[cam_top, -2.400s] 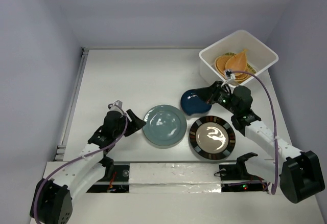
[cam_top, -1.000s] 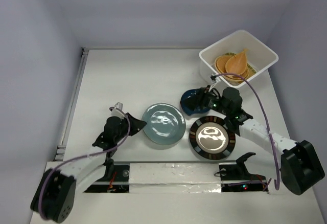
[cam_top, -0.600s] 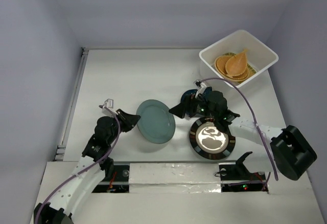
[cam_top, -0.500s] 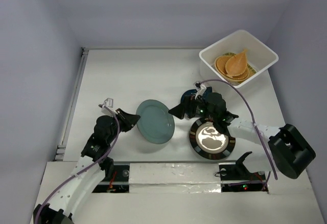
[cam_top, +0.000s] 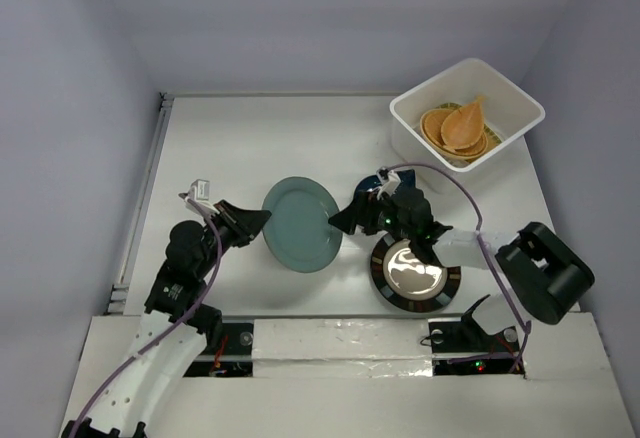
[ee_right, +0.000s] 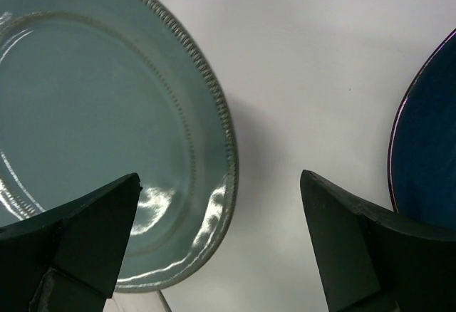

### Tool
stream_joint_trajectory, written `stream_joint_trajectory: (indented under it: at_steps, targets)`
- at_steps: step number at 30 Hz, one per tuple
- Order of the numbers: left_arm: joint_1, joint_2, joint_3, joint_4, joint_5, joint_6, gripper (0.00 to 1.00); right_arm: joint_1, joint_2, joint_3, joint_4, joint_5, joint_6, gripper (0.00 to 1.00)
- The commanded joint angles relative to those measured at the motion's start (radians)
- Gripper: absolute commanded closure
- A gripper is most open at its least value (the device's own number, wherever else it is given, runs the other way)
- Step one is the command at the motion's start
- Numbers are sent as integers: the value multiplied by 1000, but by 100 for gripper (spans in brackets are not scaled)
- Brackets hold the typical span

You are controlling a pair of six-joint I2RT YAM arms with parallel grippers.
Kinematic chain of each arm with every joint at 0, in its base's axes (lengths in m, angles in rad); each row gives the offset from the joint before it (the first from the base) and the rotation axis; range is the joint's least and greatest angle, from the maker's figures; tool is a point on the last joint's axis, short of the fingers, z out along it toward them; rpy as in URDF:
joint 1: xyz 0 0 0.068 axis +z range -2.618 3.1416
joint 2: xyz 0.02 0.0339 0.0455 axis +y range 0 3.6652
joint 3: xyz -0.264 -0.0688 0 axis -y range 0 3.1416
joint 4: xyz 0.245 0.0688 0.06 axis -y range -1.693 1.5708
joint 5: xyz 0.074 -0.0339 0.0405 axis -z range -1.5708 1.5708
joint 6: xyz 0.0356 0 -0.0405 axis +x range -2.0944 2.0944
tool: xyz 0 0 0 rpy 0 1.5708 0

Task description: Place the plates into the plastic bin on the countertop

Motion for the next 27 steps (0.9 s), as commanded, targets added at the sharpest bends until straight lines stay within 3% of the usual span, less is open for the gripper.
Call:
stream_joint_trajectory:
  at_steps: [1, 6, 13, 16, 17, 20, 22, 27]
  targets:
    - [6, -27, 72, 173, 67, -69, 100, 11, 65, 16, 142, -18, 18, 0]
    - [6, -27, 96, 206, 102, -89, 100, 11, 124, 19, 252, -110, 41, 0]
    - [6, -26, 102, 294, 153, -137, 100, 11, 205, -30, 598, -254, 171, 3]
    - [6, -24, 108, 291, 157, -134, 100, 11, 193, -51, 676, -268, 203, 22]
    - [6, -24, 108, 286, 156, -131, 100, 11, 185, -54, 682, -269, 205, 45]
    - [16, -21, 121, 237, 136, -97, 100, 11, 130, -71, 681, -251, 210, 86]
    - [16, -15, 140, 182, 119, -54, 100, 11, 60, -70, 617, -233, 187, 98]
    - [16, 6, 203, 24, 30, 65, 69, 11, -169, 31, 252, -46, 55, 100]
